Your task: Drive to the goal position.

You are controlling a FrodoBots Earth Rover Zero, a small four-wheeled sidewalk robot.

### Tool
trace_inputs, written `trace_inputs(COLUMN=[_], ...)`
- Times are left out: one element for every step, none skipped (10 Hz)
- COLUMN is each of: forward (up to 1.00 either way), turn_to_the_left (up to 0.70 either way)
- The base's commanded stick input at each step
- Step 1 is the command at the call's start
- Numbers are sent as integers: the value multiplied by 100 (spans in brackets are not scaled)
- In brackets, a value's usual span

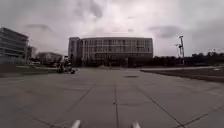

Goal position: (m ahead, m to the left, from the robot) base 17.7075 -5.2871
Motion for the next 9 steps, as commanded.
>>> trace_inputs(forward=[70,70,70,70,70,70,70,70,70], turn_to_the_left=[0,0,0,0,0,0,0,0,0])
